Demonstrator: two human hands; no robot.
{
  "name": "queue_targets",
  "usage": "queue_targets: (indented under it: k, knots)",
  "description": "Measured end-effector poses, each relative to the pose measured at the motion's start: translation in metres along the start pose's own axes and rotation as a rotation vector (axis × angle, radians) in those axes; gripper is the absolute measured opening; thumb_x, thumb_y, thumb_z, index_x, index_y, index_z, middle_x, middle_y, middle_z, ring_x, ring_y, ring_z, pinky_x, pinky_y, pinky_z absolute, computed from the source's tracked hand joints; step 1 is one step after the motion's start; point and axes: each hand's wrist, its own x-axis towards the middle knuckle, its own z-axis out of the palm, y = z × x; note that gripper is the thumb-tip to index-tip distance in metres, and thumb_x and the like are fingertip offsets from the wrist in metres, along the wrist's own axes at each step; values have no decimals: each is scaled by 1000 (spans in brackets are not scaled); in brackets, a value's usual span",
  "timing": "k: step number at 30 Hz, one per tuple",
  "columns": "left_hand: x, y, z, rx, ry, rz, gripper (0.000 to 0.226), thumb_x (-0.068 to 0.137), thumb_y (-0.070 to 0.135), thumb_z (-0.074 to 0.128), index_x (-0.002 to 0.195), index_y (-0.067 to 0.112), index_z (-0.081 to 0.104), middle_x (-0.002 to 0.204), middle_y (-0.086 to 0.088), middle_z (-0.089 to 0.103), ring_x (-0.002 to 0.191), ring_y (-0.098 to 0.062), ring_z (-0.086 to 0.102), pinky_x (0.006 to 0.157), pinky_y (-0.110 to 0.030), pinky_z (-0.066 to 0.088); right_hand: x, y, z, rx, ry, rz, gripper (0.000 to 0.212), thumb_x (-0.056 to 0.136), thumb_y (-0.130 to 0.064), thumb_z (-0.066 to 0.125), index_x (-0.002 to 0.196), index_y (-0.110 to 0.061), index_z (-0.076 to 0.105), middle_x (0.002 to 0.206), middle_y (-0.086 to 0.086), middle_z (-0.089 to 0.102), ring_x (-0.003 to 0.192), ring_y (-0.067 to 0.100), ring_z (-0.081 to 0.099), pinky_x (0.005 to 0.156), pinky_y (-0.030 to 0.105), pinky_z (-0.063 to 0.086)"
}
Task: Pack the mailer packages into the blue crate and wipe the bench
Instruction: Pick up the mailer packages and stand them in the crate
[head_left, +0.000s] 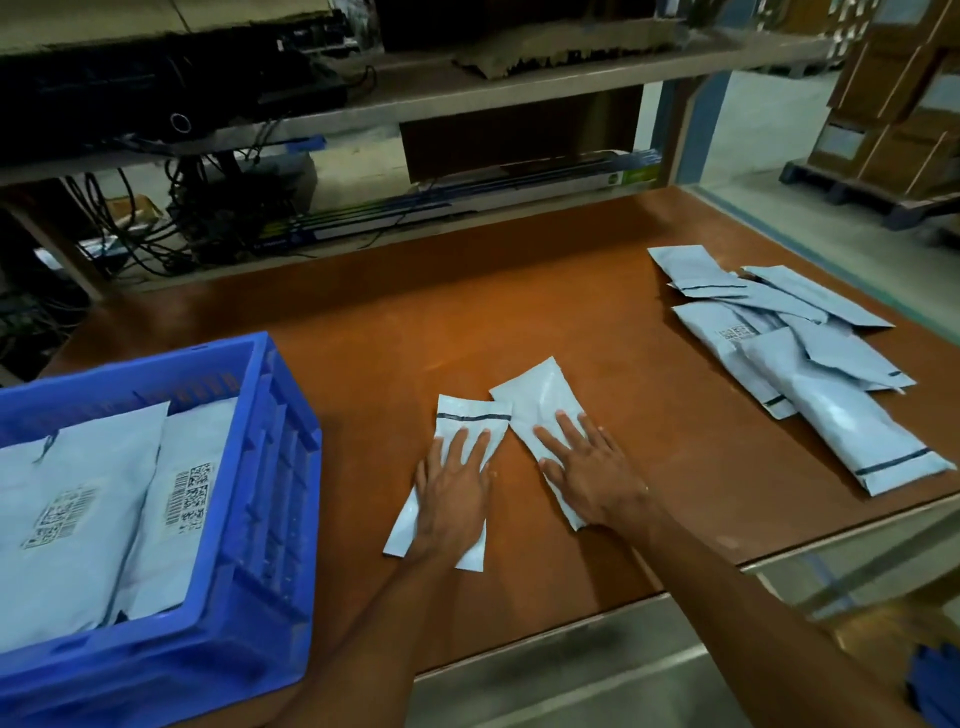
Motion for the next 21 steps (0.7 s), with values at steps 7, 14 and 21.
queue_targets:
  k: [7,14,21]
  knots:
    - [-15,2,-29,50,-4,-17,58,102,20,44,155,26,21,164,-3,14,142,-38,23,114,-51,25,-14,-42,-1,46,36,-17,52,106,-29,24,156,-28,9,165,-2,10,152,23,7,120,39,13]
    - [-15,-23,-217,-10,452,-39,58,95,8,42,149,27,34,163,-2,17,122,-38,37,94,-49,36,-3,-140,-127,363,559,-111,48,106,-32,25,152,-22,32,157,2,34,147,24,26,113,49,35]
    - [-67,-183,-354,105,673,-115,50,100,17,39,149,29,36,160,1,24,125,-38,36,98,-54,36,-14,-333,-212,488,674,-314,44,106,-25,37,149,-15,40,152,9,41,141,27,37,112,39,32]
